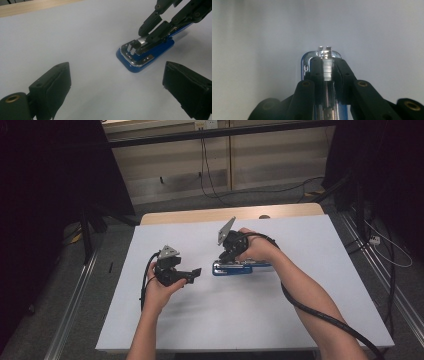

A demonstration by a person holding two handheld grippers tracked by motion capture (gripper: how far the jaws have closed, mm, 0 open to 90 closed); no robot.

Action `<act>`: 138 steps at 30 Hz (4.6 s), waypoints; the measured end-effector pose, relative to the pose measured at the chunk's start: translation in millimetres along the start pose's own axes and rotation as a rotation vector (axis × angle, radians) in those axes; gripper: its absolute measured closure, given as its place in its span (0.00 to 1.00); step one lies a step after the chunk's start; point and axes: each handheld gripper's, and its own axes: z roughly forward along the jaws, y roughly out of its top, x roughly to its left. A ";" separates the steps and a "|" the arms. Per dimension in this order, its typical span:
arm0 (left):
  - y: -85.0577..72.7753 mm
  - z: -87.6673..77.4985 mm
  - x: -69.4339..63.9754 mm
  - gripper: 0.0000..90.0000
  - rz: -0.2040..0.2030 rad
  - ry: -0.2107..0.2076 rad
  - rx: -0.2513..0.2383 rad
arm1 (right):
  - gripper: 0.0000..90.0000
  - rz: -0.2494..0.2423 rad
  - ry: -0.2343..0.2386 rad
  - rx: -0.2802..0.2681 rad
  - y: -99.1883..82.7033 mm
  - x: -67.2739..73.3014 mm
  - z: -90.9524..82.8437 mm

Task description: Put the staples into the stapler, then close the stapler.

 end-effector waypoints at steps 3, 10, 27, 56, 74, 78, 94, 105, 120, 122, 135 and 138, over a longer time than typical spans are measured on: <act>-0.2 0.2 0.1 0.09 -0.005 0.001 0.000 | 0.88 0.000 0.000 0.004 0.2 -0.3 0.0; -0.2 0.2 0.4 0.09 -0.005 0.003 0.001 | 0.88 -0.001 0.001 0.002 0.6 -0.7 1.0; -0.5 1.5 0.3 0.09 -0.003 0.003 0.006 | 0.88 -0.009 0.002 0.006 0.5 -0.3 2.6; -0.5 2.0 0.2 0.09 -0.002 0.003 0.006 | 0.81 0.010 -0.003 -0.010 2.0 0.5 8.8; 0.0 9.4 -3.6 0.09 0.006 -0.006 0.015 | 0.53 0.118 -0.086 -0.037 -18.5 6.1 -17.7; 0.3 11.6 -4.2 0.09 0.014 -0.009 0.015 | 0.49 0.137 -0.100 -0.038 -24.2 8.0 -23.5; 1.3 13.5 -5.5 0.09 0.016 -0.018 0.011 | 0.37 0.184 -0.176 -0.021 -42.0 13.5 -42.5; 1.0 14.2 -6.5 0.09 0.018 -0.019 0.013 | 0.28 0.227 -0.218 -0.035 -55.0 22.4 -56.0; 2.1 19.5 -9.2 0.10 0.040 -0.028 0.030 | 0.26 0.270 -0.270 -0.025 -78.7 37.7 -72.1; 1.7 20.3 -9.8 0.10 0.036 -0.028 0.030 | 0.26 0.275 -0.271 -0.020 -82.4 39.1 -73.8; 1.3 22.7 -11.5 0.15 0.041 -0.035 0.033 | 0.28 0.320 -0.322 -0.017 -105.1 52.3 -82.8; 1.2 22.8 -11.7 0.19 0.033 -0.030 0.029 | 0.29 0.346 -0.325 -0.029 -110.4 55.9 -85.6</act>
